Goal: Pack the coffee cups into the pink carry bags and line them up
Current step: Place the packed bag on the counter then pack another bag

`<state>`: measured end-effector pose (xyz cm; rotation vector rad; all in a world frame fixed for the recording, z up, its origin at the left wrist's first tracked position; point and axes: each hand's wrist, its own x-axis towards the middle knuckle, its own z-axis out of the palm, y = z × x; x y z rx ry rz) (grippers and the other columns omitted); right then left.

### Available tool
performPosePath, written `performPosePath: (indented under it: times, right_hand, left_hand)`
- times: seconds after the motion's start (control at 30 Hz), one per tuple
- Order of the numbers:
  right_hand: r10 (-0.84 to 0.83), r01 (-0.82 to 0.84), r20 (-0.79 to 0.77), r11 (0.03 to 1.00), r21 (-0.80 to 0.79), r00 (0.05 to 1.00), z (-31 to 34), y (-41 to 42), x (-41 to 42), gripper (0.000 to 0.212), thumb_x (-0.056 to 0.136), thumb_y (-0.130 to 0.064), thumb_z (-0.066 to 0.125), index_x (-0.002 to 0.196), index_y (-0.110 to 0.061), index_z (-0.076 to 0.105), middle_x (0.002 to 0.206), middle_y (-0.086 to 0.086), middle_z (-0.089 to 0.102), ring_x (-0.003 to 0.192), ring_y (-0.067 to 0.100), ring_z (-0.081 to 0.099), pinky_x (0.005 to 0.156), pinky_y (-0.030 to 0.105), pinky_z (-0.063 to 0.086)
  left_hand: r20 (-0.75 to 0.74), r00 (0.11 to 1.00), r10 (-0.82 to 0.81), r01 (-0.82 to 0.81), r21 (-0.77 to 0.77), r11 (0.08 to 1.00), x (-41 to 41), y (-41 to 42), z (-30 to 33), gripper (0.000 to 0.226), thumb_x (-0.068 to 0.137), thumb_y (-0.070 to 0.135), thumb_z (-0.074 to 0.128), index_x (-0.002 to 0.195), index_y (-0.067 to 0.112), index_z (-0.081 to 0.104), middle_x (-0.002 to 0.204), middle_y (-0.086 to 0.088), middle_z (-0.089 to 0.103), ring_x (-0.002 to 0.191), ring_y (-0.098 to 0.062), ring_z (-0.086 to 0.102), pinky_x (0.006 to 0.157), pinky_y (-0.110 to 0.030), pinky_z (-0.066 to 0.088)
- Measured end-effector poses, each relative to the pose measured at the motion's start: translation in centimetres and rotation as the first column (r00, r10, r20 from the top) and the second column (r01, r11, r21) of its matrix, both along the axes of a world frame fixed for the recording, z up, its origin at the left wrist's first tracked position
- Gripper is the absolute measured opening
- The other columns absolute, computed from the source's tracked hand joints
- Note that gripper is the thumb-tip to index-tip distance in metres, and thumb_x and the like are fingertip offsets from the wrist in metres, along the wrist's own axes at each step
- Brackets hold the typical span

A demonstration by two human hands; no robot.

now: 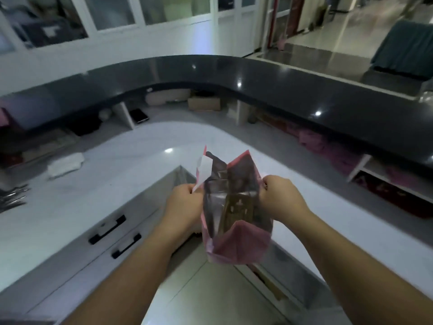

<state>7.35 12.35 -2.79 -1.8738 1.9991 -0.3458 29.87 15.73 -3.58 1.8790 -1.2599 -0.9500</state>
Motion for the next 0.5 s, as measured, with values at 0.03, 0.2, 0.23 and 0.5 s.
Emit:
performPosePath:
  times: [0.03,0.2,0.23,0.5]
  right_hand:
    - [0.039,-0.039,0.004,0.999,0.001,0.999,0.0,-0.3,2.4,0.025,0.094,-0.029,0.048,0.074,-0.019,0.058,0.074,0.002,0.064,0.067,0.026,0.062,0.055,0.035,0.050]
    - [0.224,-0.224,-0.021,0.975,0.005,0.974,-0.1,-2.6,13.6,0.027,0.094,-0.032,0.051,0.070,-0.022,0.055,0.072,-0.001,0.063,0.062,0.019,0.059,0.048,0.029,0.038]
    - [0.250,-0.250,-0.027,0.968,0.000,0.968,-0.1,-3.0,15.6,0.027,0.095,-0.032,0.051,0.069,-0.022,0.054,0.070,-0.003,0.062,0.060,0.018,0.058,0.046,0.028,0.035]
    - [0.524,-0.524,0.026,0.852,0.006,0.852,0.3,-7.5,31.4,0.022,0.094,-0.030,0.047,0.082,-0.023,0.065,0.080,0.000,0.068,0.071,0.025,0.066,0.066,0.045,0.061]
  left_hand:
    - [0.010,0.999,0.035,-0.035,0.005,0.999,2.3,0.4,0.0,0.043,0.102,0.032,0.051,0.061,0.021,0.046,0.044,0.011,0.044,0.049,-0.013,0.042,0.050,-0.027,0.029]
    - [0.060,0.973,0.223,-0.223,-0.006,0.975,12.3,2.7,0.5,0.053,0.102,0.030,0.050,0.050,0.034,0.057,0.037,0.012,0.041,0.035,-0.005,0.036,0.041,-0.023,0.027]
    - [0.073,0.962,0.261,-0.262,-0.004,0.965,14.0,3.1,0.7,0.053,0.101,0.032,0.051,0.049,0.039,0.056,0.038,0.012,0.040,0.040,-0.009,0.037,0.047,-0.025,0.027]
    - [0.038,0.857,0.513,-0.512,-0.045,0.858,26.2,3.8,1.0,0.055,0.103,0.045,0.054,0.049,0.037,0.056,0.041,0.012,0.043,0.035,-0.004,0.038,0.043,-0.025,0.029]
